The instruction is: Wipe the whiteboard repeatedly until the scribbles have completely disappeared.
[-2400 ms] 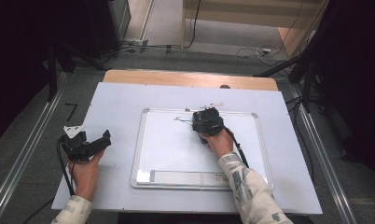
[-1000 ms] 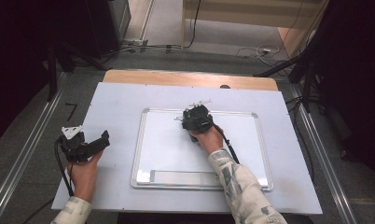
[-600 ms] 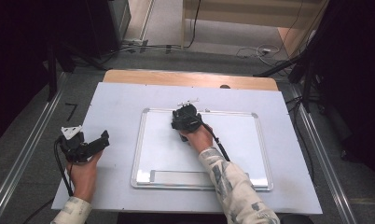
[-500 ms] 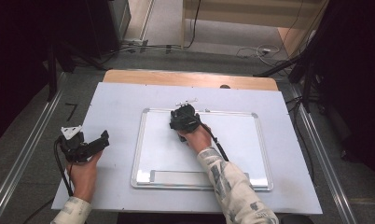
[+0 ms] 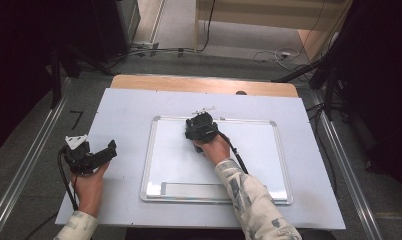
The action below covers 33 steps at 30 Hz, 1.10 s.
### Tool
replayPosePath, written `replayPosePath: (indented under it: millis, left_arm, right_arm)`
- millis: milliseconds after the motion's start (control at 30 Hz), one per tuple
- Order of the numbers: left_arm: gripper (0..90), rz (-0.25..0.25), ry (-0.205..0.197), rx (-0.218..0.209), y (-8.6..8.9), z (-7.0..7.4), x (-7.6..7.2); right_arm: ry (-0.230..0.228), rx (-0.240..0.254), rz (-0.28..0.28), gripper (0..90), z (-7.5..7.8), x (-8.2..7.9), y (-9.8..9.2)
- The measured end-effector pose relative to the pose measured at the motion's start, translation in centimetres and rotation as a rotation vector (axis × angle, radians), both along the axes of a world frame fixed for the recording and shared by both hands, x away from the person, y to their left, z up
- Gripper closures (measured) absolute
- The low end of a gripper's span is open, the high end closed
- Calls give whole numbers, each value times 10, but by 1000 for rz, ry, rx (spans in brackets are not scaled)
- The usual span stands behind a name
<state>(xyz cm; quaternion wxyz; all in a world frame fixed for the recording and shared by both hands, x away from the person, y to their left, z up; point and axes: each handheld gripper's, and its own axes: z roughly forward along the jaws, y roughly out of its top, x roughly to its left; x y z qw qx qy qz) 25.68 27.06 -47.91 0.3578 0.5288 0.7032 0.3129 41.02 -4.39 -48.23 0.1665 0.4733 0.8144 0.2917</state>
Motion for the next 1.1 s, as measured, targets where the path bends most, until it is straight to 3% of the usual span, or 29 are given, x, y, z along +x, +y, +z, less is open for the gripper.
replayPosePath:
  millis: [400, 533, 767, 1100]
  left_arm:
    - [65, -3, 1, 1, 0, 0, 1]
    - [65, -3, 1, 1, -1, -1, 1]
    - [65, -3, -1, 0, -2, 0, 2]
    - [64, -4, -2, 1, 0, 0, 1]
  right_arm:
    - [1, -4, -85, 363, 1, 3, -54]
    - [7, -1, -107, 363, 2, 4, -63]
    - [-4, -18, -79, 363, 1, 4, -50]
    - [-4, -12, 1, 363, 0, 6, -4]
